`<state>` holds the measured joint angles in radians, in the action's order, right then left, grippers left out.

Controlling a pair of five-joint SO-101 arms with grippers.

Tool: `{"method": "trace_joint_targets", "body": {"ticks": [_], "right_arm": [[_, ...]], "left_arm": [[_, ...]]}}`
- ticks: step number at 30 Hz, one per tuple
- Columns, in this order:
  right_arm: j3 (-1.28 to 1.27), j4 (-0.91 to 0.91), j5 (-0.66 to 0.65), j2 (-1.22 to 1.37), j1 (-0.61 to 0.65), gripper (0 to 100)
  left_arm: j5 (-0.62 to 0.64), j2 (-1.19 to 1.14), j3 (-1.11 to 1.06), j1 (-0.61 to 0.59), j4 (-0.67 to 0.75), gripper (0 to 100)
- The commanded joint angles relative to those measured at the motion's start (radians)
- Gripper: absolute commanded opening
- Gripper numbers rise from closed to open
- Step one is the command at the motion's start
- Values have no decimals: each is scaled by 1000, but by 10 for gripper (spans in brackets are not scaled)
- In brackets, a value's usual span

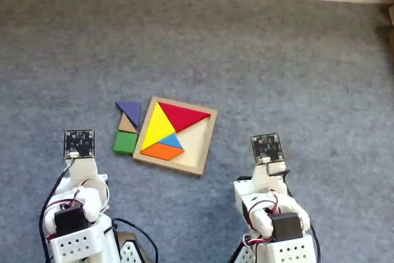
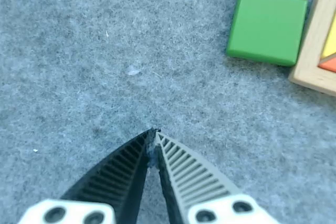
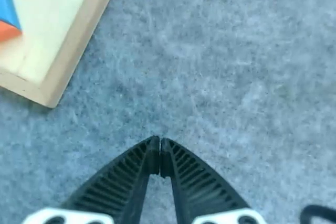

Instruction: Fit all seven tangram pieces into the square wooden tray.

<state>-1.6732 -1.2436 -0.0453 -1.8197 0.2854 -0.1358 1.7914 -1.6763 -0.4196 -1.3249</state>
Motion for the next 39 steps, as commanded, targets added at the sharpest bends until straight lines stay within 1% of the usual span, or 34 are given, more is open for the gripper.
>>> {"method": "trace_joint_targets", "body": {"ticks": [1, 25, 29, 35, 39], "right_arm": [[-137, -7, 9, -15, -13, 19], [-136, -7, 11, -13, -16, 19], [-136, -7, 11, -13, -53, 3], [-136, -7, 11, -13, -61, 4], [-136, -7, 11, -13, -117, 4]], "left_arm": [[-9, 33, -19, -10, 0, 6], [-9, 33, -19, -10, 0, 6], [-9, 33, -19, -10, 0, 6], [-9, 33, -19, -10, 0, 6], [-9, 33, -19, -10, 0, 6]]}}
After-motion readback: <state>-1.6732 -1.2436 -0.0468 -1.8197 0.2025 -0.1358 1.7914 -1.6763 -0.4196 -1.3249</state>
